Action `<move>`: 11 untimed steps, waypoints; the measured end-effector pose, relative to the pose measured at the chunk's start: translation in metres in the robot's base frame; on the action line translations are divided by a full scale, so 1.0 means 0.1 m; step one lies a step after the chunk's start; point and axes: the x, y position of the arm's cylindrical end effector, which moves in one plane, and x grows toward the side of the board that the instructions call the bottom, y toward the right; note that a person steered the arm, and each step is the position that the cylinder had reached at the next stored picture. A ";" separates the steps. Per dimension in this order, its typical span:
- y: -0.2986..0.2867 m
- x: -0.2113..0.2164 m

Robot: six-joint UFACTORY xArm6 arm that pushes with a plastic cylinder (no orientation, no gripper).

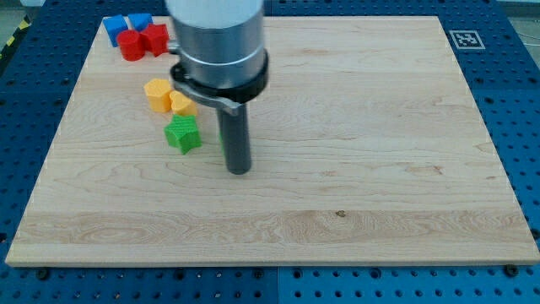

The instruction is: Move the green circle to the right of green star

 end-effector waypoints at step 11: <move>-0.31 -0.48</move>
